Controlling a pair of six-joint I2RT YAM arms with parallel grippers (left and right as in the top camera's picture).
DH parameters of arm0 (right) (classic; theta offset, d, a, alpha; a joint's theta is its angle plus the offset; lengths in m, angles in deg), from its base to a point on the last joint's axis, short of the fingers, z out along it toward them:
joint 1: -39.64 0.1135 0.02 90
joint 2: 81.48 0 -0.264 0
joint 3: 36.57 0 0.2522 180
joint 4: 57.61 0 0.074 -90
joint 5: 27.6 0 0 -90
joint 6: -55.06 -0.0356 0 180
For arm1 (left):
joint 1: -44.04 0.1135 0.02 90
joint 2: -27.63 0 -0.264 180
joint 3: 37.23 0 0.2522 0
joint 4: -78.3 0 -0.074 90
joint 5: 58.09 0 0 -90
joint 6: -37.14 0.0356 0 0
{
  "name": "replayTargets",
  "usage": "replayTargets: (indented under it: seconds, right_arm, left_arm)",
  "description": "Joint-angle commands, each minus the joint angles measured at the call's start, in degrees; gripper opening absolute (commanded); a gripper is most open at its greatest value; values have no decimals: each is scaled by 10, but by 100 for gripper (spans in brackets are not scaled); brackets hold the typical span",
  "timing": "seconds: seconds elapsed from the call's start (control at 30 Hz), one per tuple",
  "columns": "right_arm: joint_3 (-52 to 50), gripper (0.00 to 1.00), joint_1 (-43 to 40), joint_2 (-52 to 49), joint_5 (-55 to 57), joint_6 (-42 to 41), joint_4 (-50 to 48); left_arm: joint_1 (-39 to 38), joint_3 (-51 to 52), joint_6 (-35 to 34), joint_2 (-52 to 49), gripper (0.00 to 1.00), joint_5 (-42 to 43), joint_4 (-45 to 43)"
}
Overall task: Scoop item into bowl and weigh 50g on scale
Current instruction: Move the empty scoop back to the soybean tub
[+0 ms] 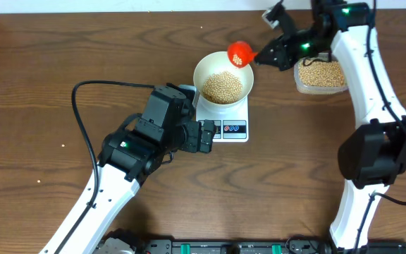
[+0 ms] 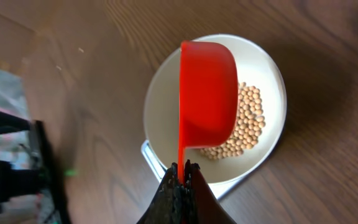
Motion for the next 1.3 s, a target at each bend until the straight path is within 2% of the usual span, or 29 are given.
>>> replayTargets:
  seconds: [0.0, 0.47, 0.73, 0.87, 0.97, 1.17, 1.27]
  right_arm:
    - [12, 1, -19, 19, -75, -6, 4]
    - [12, 1, -35, 21, -82, -6, 16]
    - [12, 1, -146, 63, -58, -6, 58]
    - [12, 1, -200, 78, 37, -6, 88]
    - [11, 1, -212, 77, 158, -6, 108]
    - [8, 1, -181, 76, 327, -49, 96]
    - [7, 2, -147, 76, 450, -85, 90]
  left_arm:
    - [2, -10, 5, -1, 99, 3, 2]
    - [2, -10, 5, -1, 100, 3, 2]
    - [2, -10, 5, -1, 99, 3, 2]
    - [2, -10, 5, -1, 100, 3, 2]
    - [2, -10, 5, -1, 100, 3, 2]
    - [2, -10, 5, -1, 100, 3, 2]
    - [2, -10, 5, -1, 99, 3, 2]
